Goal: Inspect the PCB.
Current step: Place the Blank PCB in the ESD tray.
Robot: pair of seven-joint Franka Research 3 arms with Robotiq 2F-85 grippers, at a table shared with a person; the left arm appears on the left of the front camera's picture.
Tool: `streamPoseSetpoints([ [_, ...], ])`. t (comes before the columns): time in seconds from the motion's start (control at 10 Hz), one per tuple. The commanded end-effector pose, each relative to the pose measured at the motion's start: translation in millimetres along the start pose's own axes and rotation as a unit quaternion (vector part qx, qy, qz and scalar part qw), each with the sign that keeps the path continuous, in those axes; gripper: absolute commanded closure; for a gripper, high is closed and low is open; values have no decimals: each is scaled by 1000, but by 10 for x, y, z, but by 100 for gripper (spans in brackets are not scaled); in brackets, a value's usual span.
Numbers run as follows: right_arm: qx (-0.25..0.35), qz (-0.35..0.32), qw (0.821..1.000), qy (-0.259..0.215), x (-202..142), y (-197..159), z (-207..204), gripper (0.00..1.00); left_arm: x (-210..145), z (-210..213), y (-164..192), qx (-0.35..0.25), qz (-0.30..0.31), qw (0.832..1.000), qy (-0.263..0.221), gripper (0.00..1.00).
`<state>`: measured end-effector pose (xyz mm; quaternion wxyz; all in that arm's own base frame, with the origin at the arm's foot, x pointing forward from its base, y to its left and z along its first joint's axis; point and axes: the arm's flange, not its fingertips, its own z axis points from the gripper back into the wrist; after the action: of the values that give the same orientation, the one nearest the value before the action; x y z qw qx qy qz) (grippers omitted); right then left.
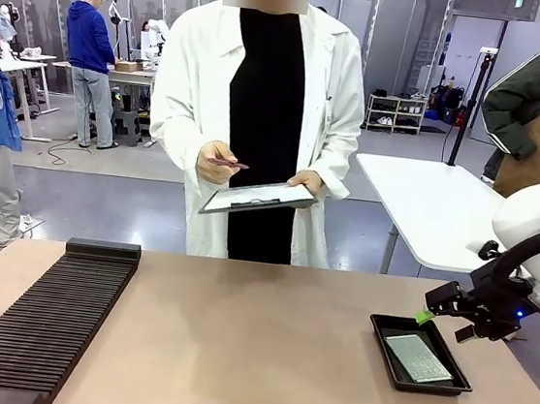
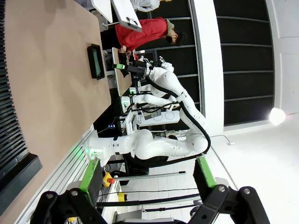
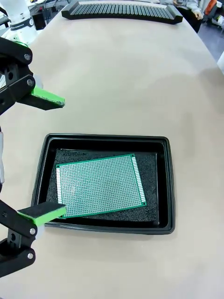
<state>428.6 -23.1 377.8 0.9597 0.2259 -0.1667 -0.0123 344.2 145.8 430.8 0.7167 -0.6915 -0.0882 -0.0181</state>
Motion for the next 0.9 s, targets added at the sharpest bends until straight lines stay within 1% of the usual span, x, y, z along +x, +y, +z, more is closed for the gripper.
streamPoseSetpoints([
  [0.0,-3,-3,1000,-7,8,22,-3,0,-14,7,-8,3,0,1000,1,0],
  [0.3,-3,-3,1000,-7,8,22,-3,0,-14,7,-8,3,0,1000,1,0],
  [0.4,0,0,1000,0,0,0,0,0,-14,7,-8,3,0,1000,1,0],
  [0.5,25,-14,1000,9,17,-9,239,0,-14,7,-8,3,0,1000,1,0],
  [0.6,50,-38,998,20,31,-95,486,0,-14,7,-8,3,0,1000,1,0],
  [0.7,70,-60,996,24,23,-213,748,0,-14,7,-8,3,0,1000,1,0],
  [0.8,103,-87,990,26,-4,-364,1030,0,-14,7,-8,3,0,1000,1,0],
])
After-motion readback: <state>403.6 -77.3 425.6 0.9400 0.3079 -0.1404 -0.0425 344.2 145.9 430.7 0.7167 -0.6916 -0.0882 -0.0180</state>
